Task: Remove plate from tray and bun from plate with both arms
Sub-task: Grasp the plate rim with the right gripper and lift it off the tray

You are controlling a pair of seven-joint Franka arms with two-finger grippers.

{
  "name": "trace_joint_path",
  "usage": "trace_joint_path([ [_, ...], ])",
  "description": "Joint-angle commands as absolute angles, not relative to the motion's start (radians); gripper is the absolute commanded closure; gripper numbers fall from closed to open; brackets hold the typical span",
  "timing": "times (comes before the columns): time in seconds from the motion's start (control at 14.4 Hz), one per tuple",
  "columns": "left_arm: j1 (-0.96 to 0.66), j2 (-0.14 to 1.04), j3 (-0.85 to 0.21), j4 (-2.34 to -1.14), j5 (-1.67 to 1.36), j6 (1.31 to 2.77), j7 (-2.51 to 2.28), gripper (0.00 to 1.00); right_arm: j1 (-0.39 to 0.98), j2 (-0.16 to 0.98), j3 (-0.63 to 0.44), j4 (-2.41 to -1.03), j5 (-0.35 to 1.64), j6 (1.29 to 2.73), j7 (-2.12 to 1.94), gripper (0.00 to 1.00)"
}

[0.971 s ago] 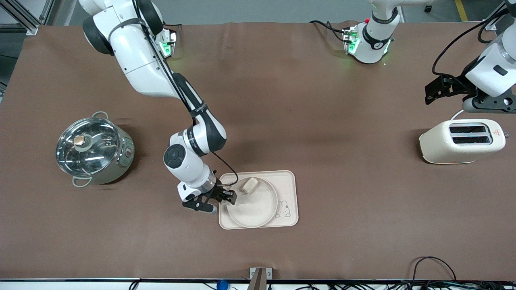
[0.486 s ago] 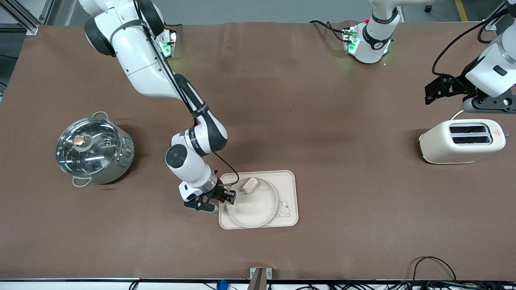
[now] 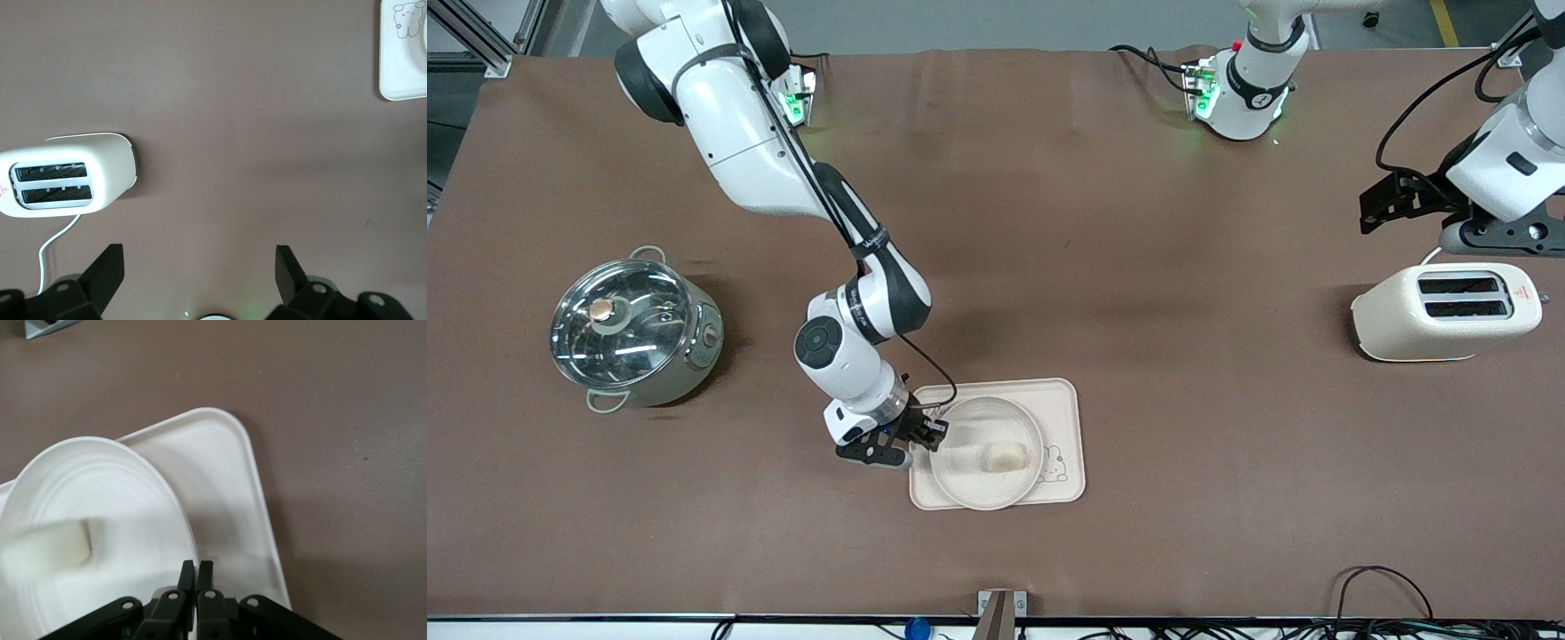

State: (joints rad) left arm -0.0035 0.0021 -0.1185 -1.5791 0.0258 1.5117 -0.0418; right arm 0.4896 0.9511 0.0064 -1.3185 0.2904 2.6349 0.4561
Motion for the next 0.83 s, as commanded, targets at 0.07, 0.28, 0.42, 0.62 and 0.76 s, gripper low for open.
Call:
trace_joint_path([
  [0.07, -0.008, 0.009, -0.114, -1.56, 0.006, 1.5, -0.021, 0.0, 0.509, 0.769, 0.037, -1.521, 0.307, 2.637, 0.44, 1.0],
  [0.28, -0.009, 0.009, -0.114, -1.56, 0.008, 1.5, -0.021, 0.0, 0.491, 0.639, 0.072, -1.684, 0.307, 2.641, 0.437, 1.0],
  [0.42, -0.011, 0.009, -0.12, -1.56, 0.008, 1.496, -0.025, 0.0, 0.506, 0.548, 0.077, -1.831, 0.307, 2.664, 0.43, 1.0],
  [0.62, -0.02, 0.009, -0.124, -1.56, 0.006, 1.494, -0.046, 0.0, 0.495, 0.459, 0.135, -2.046, 0.307, 2.778, 0.426, 1.0],
  [0.76, -0.018, 0.023, -0.141, -1.572, 0.006, 1.493, -0.086, 0.0, 0.495, 0.44, 0.159, -2.13, 0.307, 2.824, 0.425, 1.0],
])
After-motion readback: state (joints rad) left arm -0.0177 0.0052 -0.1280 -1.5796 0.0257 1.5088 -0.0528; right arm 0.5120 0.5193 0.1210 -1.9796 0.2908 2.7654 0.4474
